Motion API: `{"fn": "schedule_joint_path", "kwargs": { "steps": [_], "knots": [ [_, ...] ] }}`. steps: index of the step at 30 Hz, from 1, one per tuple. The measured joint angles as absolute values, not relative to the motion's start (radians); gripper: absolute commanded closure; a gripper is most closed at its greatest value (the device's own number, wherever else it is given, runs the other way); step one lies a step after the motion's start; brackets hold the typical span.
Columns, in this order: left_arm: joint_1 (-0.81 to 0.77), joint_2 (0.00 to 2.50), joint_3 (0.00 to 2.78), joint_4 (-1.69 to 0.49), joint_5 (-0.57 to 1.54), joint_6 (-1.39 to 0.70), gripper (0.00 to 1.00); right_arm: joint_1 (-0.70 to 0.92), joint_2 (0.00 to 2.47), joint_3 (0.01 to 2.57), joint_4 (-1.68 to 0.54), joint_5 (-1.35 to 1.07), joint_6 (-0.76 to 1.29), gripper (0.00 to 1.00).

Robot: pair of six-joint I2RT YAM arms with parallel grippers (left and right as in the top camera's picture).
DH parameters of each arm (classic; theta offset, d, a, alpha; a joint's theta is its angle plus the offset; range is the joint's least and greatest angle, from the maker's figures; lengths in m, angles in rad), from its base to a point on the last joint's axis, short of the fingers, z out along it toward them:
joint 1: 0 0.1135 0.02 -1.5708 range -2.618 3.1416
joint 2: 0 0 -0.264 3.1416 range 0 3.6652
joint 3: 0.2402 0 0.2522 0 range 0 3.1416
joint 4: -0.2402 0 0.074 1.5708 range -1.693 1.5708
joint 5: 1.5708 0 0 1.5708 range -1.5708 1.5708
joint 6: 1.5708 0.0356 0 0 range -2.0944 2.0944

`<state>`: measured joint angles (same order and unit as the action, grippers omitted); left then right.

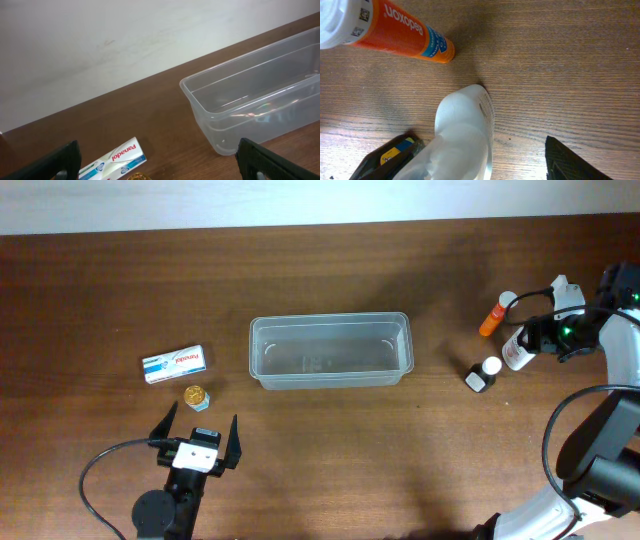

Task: Pack container
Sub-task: 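Lower the right gripper and grasp the white pump bottle, then lift the pump bottle and carry it over the container's right end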

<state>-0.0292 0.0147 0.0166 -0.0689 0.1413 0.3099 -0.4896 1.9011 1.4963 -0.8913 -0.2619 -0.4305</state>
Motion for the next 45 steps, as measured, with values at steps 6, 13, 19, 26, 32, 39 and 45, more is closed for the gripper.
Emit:
{"fn": "schedule_joint_path", "kwargs": {
  "steps": [6,13,19,26,32,39,45],
  "knots": [
    [-0.029,0.015,0.017,-0.068,0.141,0.310,0.01,-0.490,1.916,1.496,-0.866,-0.302,-0.431,0.39],
    [-0.029,0.015,0.017,-0.069,0.141,0.310,0.01,-0.490,1.943,1.496,-0.862,-0.336,-0.430,0.54],
    [-0.029,0.015,0.017,-0.069,0.141,0.310,0.01,-0.490,1.967,1.496,-0.859,-0.347,-0.432,0.78],
    [-0.029,0.015,0.017,-0.069,0.141,0.310,0.01,-0.490,1.968,1.496,-0.862,-0.364,-0.421,0.83],
    [-0.029,0.015,0.017,-0.069,0.141,0.310,0.01,-0.490,1.970,1.534,-0.957,-0.364,-0.416,0.83],
    [-0.029,0.015,0.017,-0.068,0.141,0.310,0.01,-0.490,1.973,1.797,-1.171,-0.288,-0.327,0.83],
    [-0.029,0.015,0.017,-0.068,0.141,0.310,0.01,-0.490,1.973,2.032,-1.338,-0.205,-0.239,0.83]
  ]
}}
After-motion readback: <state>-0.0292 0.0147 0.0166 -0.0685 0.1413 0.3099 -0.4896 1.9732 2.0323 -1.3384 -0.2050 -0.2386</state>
